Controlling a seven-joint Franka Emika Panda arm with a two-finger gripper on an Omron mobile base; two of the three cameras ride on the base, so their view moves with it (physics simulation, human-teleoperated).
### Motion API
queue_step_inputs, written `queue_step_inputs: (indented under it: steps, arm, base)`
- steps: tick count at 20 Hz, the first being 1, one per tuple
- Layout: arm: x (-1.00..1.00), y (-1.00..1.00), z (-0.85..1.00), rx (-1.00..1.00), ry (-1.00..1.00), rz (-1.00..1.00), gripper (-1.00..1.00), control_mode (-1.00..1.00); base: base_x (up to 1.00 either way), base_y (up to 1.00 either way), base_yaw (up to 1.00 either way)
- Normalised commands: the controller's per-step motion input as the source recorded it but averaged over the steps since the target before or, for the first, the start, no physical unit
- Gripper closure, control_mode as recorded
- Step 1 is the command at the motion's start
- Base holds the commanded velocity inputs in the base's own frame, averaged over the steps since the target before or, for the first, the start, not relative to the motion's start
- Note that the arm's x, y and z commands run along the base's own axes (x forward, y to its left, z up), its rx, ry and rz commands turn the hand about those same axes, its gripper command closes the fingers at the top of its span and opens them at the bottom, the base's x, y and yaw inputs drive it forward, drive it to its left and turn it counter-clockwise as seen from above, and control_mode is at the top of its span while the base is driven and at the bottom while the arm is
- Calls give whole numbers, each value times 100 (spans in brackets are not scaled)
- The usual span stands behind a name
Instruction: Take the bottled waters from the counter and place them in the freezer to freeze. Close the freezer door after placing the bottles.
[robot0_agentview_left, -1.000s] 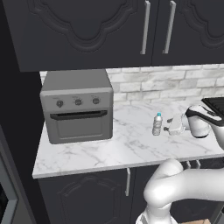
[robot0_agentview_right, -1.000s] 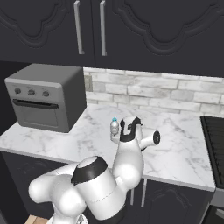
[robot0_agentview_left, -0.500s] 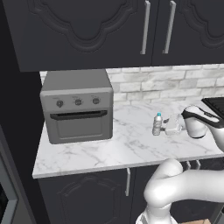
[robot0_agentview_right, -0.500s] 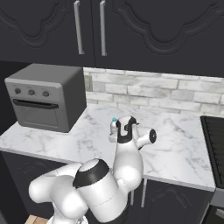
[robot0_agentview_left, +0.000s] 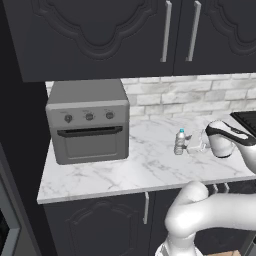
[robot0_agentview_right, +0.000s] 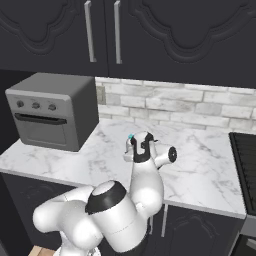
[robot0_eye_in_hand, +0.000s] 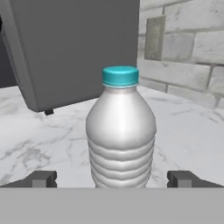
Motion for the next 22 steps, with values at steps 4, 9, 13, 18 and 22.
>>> queue_step_inputs:
  steps: [4, 9, 13, 18, 22]
  arm:
    - [22, 0, 0, 0, 0, 0, -100, -100]
    - [11, 0, -1, 0, 0, 0, -100, -100]
    - [3, 1, -7, 0, 2, 0, -100, -100]
    - [0, 6, -3, 0, 1, 0, -100, -100]
    - [0, 6, 0, 0, 0, 0, -100, -100]
  base:
    - [0, 0, 0]
    - [0, 0, 0]
    - [0, 0, 0]
    - [0, 0, 0]
    - [0, 0, 0]
